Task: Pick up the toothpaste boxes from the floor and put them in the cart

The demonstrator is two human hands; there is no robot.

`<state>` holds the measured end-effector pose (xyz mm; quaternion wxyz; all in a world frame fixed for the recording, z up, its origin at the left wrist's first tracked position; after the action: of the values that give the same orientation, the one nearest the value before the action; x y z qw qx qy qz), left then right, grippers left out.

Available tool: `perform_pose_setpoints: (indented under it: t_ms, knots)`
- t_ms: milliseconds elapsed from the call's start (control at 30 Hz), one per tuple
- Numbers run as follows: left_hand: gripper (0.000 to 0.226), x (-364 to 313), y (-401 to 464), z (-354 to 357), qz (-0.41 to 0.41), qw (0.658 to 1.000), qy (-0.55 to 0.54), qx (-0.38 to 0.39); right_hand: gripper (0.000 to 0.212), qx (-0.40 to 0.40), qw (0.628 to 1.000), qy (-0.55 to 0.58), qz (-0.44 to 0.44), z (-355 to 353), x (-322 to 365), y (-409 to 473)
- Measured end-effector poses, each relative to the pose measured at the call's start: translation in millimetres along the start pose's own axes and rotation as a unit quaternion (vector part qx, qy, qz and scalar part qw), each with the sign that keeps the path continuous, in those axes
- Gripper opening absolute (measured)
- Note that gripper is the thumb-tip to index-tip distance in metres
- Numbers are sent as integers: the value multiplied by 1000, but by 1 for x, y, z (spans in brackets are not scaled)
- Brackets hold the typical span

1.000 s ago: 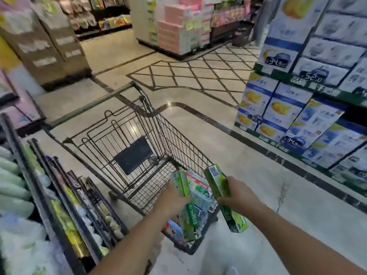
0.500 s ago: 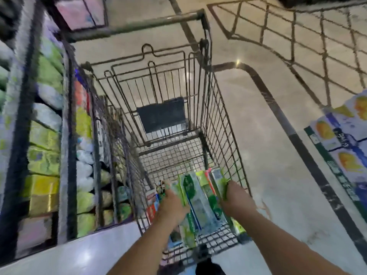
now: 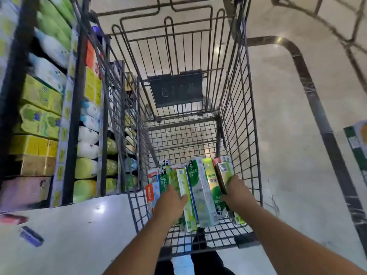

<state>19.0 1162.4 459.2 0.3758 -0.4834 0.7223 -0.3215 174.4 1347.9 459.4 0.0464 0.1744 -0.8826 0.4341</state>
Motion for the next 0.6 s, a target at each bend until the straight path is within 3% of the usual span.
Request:
perform_pose_setpoints:
  t_ms: [167, 367, 500, 600]
  knots:
    - [52, 3, -22, -23, 27, 1000, 14, 7, 48, -13, 996, -67, -51, -21, 21, -16]
    - [71, 14, -76, -86, 70, 997, 32, 13, 72, 6, 981, -114, -154, -49, 92, -78]
    - [58, 39, -126, -140, 78, 996, 17, -45, 76, -5, 961, -171, -219, -65, 152, -132]
    - [64, 65, -166, -166, 76, 995, 10, -62, 79, -17, 943, -198, -266, -65, 193, -172]
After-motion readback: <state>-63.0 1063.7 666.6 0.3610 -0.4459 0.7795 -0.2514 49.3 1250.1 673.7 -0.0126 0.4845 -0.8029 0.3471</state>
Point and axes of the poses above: each hand's wrist, its own y-axis towards the middle knuckle, its own z-axis out of the palm, x = y × z, the point moved 10 cm from there along y, towards the middle knuckle, and after that the axes turned 3 degrees about x, right-handed, at the moved point
